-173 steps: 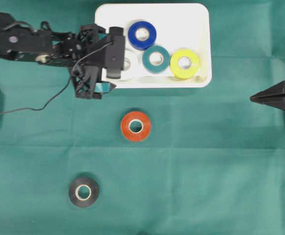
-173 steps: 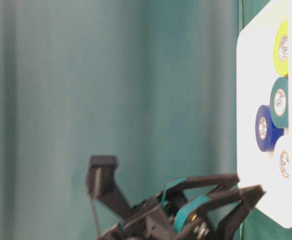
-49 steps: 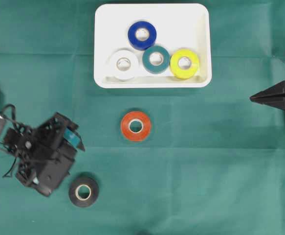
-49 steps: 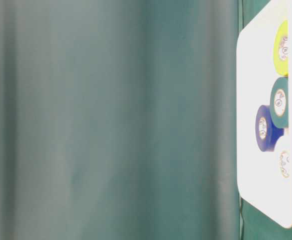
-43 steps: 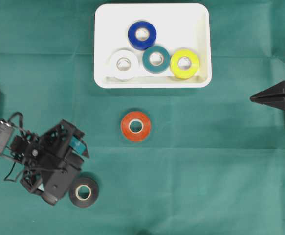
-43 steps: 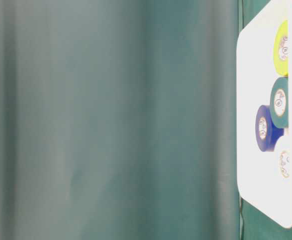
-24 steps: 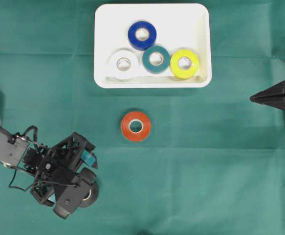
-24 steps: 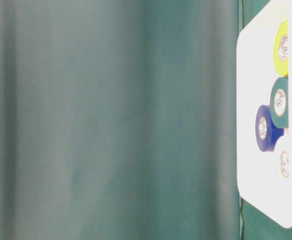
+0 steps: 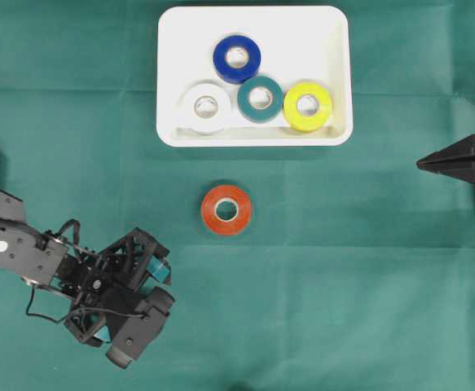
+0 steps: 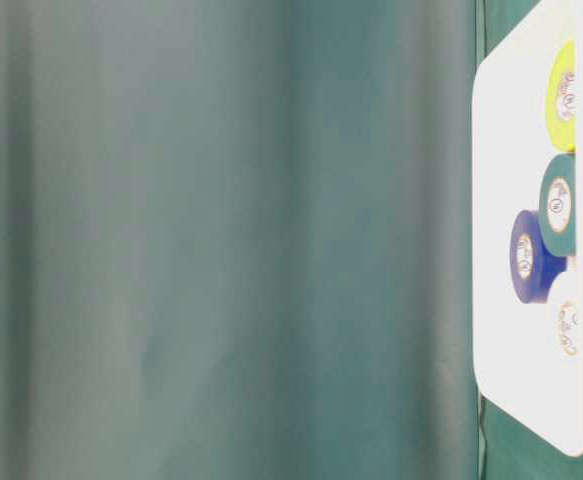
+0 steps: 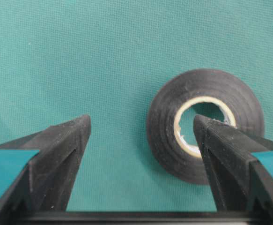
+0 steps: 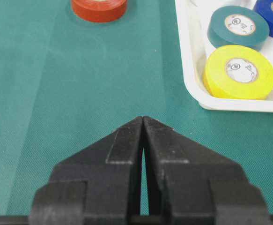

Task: Put the tape into the white case with the left arm.
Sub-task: 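Lower the left gripper and close it on the black tape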

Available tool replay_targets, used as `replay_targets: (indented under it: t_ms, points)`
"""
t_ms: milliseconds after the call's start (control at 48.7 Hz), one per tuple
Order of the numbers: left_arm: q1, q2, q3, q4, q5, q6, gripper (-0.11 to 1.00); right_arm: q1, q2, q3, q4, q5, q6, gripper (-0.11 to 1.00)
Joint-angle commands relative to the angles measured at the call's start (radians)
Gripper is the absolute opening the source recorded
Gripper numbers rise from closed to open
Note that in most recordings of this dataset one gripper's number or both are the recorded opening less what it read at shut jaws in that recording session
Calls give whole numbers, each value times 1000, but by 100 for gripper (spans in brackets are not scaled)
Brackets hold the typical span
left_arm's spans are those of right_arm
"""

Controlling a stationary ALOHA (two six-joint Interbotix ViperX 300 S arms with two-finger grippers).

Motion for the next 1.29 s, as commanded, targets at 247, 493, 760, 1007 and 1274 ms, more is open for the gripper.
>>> replay_targets:
  t_ms: [247, 493, 760, 1007, 1274]
  points:
    - [-3, 61, -20, 0, -20, 0, 88, -2, 5, -14, -2, -9, 2, -9]
    - [-3, 92, -34, 2, -20, 2, 88, -2, 5, -15, -2, -11, 2, -9]
    - [-3, 89, -44, 2, -20, 2, 49, -2, 5, -12, -2, -11, 2, -9]
    - [-3, 87, -44, 2, -15, 2, 24, -2, 5, -12, -3, -9, 2, -9]
    - [-14, 37, -57, 2, 35, 0, 24, -2, 5, -12, -2, -9, 2, -9]
